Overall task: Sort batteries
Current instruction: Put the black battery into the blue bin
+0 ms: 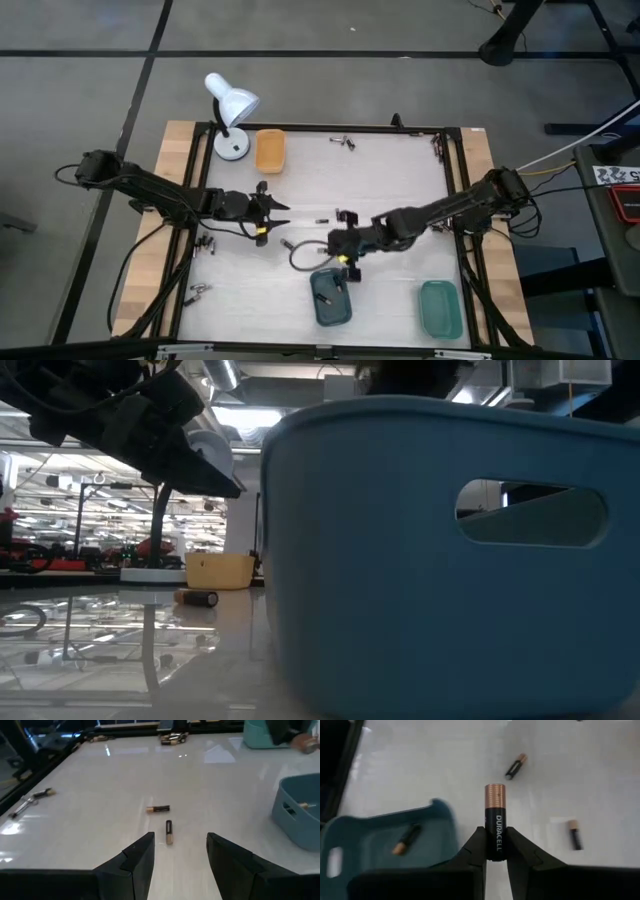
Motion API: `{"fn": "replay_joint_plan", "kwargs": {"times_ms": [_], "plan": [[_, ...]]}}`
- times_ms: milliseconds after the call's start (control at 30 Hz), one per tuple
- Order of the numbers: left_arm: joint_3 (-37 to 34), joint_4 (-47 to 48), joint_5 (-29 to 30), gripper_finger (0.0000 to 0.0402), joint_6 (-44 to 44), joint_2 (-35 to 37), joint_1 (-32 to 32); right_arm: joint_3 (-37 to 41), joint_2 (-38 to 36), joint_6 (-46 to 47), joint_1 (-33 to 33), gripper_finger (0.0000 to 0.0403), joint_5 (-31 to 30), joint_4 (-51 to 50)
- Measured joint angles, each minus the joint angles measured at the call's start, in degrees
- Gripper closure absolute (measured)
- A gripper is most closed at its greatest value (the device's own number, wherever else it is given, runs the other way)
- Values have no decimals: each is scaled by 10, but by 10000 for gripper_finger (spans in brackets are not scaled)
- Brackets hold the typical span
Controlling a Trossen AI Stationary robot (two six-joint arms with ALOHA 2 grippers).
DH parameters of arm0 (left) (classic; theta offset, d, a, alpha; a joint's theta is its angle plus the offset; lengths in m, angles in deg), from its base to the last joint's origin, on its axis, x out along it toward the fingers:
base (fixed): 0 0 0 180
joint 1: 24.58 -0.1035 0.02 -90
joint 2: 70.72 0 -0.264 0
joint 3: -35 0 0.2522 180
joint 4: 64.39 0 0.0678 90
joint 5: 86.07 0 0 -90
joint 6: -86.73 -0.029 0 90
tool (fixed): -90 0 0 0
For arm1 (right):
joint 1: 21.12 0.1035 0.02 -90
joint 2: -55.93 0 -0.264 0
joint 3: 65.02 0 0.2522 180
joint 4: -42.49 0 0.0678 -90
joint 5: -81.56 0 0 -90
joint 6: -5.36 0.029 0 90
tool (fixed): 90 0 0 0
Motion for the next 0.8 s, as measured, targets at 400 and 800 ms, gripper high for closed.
{"fn": "replay_joint_plan", "kwargs": {"times_ms": [400, 800], "plan": [[0, -107, 0, 233, -44, -111, 2, 0, 8, 97, 81, 361, -4, 8], [0, -102, -188, 233, -15, -119, 16, -1, 79, 149, 112, 360, -22, 107]]}}
